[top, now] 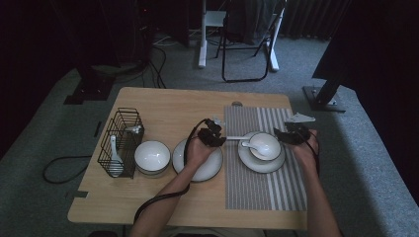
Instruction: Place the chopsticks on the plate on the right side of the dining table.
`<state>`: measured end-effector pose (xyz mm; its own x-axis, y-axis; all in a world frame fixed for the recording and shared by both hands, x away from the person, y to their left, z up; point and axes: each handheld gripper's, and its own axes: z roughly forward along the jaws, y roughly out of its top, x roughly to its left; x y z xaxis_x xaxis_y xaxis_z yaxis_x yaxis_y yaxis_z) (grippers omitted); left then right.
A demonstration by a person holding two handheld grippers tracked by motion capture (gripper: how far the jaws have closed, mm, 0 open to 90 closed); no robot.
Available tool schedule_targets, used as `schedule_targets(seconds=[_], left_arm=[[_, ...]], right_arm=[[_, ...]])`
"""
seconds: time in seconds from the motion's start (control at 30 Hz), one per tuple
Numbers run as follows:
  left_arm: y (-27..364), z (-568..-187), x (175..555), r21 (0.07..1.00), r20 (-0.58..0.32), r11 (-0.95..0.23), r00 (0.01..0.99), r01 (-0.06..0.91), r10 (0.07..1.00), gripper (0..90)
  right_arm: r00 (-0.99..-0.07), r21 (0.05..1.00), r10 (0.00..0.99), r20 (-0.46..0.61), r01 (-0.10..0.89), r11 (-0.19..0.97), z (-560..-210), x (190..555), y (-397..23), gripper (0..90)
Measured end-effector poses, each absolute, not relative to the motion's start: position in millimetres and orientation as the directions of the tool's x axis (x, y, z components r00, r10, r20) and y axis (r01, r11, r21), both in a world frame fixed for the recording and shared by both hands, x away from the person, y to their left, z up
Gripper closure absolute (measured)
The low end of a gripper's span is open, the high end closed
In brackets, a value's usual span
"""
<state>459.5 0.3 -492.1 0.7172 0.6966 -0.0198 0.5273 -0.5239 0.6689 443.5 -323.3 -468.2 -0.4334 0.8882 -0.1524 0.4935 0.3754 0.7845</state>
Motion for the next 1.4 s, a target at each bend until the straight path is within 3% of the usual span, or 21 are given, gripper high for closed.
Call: schedule_targets(seconds=[0.77,1.4], left_arm=[[8,-485,457,0.692,-0.034,-0.5,0.715,0.521,0.699,64.3],[12,-474,450,0.721,-0.044,-0.478,0.722,0.502,0.691,63.3]], right_arm=[[-0.473,0.817,0.867,-0.158,0.43,0.383,-459,424,-311,42.4],[-0.58,0.866,0.795,-0.175,0.293,0.405,-449,361,-277,41.6]])
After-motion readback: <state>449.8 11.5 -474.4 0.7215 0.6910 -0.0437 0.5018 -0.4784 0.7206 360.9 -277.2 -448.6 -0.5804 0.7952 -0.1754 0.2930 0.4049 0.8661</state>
